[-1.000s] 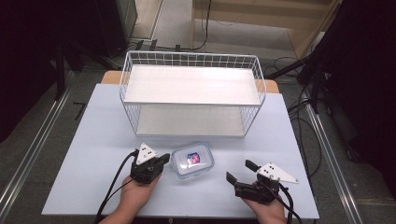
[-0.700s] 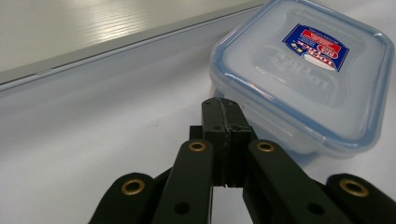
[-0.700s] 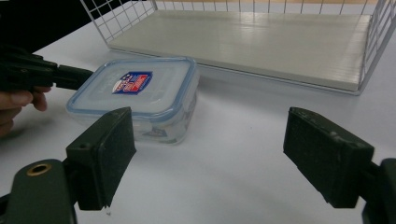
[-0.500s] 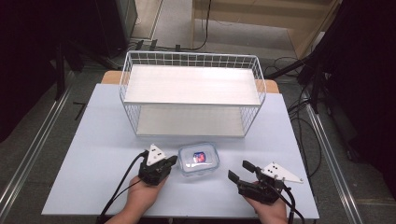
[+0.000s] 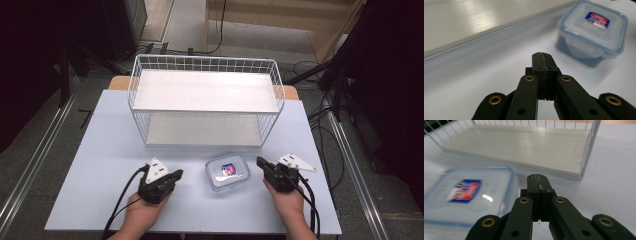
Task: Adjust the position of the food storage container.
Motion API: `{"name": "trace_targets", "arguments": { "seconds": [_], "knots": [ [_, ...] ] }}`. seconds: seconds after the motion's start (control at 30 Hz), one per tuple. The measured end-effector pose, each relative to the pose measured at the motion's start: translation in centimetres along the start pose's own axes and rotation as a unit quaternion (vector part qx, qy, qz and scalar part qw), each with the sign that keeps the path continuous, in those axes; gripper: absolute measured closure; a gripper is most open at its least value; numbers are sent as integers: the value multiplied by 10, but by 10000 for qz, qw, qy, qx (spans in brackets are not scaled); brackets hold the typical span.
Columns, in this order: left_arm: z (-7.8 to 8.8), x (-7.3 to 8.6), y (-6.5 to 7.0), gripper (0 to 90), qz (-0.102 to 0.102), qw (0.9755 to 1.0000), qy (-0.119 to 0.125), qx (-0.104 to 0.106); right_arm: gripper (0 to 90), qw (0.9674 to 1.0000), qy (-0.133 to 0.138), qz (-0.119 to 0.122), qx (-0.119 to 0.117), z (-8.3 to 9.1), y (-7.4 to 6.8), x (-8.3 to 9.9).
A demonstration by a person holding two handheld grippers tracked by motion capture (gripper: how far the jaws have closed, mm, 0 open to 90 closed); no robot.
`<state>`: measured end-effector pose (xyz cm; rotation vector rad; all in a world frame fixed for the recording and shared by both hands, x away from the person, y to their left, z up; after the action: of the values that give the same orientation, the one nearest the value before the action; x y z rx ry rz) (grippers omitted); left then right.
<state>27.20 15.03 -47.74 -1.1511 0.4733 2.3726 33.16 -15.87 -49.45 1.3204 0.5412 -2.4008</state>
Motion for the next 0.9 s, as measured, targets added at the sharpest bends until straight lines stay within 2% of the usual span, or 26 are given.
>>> {"name": "trace_targets", "arguments": {
  "seconds": [0.03,0.13,0.17,0.23,0.33,0.37,0.4,0.47,0.5,0.53,0.57,0.6,0.77,0.9],
  "knots": [
    [6,3,-5,900,19,10000,5,-48,900,9999,-107,43,24,-7,0,2],
    [15,13,-16,900,20,9999,77,-108,900,9988,-277,393,-19,-19,-5,9],
    [16,20,-21,900,172,9998,83,-97,900,9985,-297,437,-138,-18,-11,10],
    [15,23,-23,900,176,9998,8,-113,900,9983,-265,500,-169,-17,-15,10],
    [13,24,-27,900,287,9995,-9,-116,900,9975,-265,549,-371,-11,-27,12],
    [11,25,-27,900,317,9995,-34,-64,900,9957,-326,669,-557,-8,-41,17],
    [11,25,-27,900,317,9995,-34,-64,900,9957,-326,669,-557,-8,-41,17],
    [8,27,-24,900,295,9995,-105,-34,900,9931,-413,793,-760,-7,-57,22],
    [6,28,-21,900,283,9995,-140,14,900,9898,-460,902,-999,-7,-77,25],
    [5,28,-19,900,266,9995,-156,30,900,9898,-460,902,-999,-7,-77,25],
    [2,27,-15,900,253,9995,-170,58,900,9878,-458,977,-1123,-7,-88,26],
    [1,26,-13,900,248,9995,-177,83,900,9873,-456,977,-1166,-6,-92,26],
    [-8,24,-5,900,185,9994,-205,196,900,9876,-395,910,-1213,-1,-94,24],
    [-17,22,0,900,209,9993,-226,222,900,9900,-321,811,-1105,6,-84,23]
  ]
}}
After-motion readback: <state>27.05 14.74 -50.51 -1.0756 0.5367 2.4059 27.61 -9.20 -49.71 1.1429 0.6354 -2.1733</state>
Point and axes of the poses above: each handheld gripper's, and its own axes: z roughly backward along the jaws, x roughly out of its underside, y roughly to its right, the point moved 7 cm from there along -z, roughly forward along the jaws, and after that the axes turned 2 degrees about z, right-handed, at the moved point
